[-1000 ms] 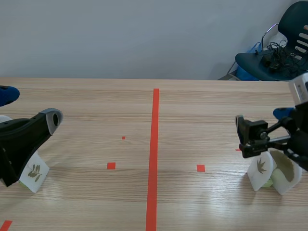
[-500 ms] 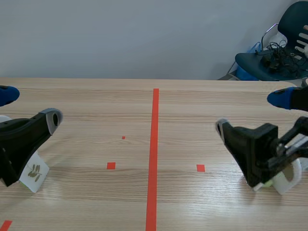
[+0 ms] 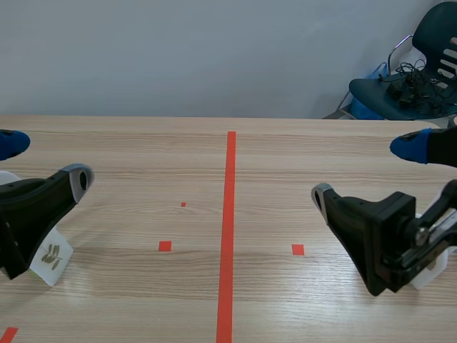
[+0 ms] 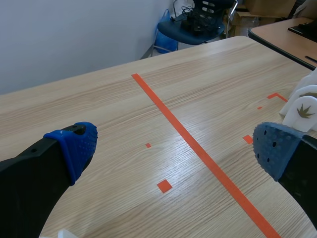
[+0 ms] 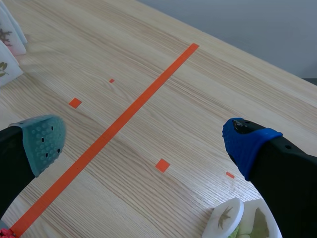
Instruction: Do the leaf sorting experiment
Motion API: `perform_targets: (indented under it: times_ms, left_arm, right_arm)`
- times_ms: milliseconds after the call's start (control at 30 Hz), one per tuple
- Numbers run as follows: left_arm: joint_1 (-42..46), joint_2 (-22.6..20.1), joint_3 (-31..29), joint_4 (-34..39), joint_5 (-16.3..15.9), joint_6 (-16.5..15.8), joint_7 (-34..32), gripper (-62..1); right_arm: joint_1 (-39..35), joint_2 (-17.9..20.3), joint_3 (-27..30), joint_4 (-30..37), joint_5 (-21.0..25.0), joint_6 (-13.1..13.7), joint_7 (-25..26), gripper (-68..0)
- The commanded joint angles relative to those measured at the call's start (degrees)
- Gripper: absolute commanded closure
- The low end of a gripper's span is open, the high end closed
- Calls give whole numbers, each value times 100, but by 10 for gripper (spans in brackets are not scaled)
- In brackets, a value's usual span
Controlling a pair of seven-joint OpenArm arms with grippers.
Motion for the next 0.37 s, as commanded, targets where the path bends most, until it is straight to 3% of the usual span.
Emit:
perform_targets:
  times_ms: [0,333]
  left_arm:
    - [-13,-7,4,13,-37,-15,-79,-623]
    - [-13,-4,4,13,-33,-15,-81,-623]
  right_arm:
    - [81,-4,37,-9,59,-50,177,-679]
    - [245,-4,37,-15,-33,-50,170,-679]
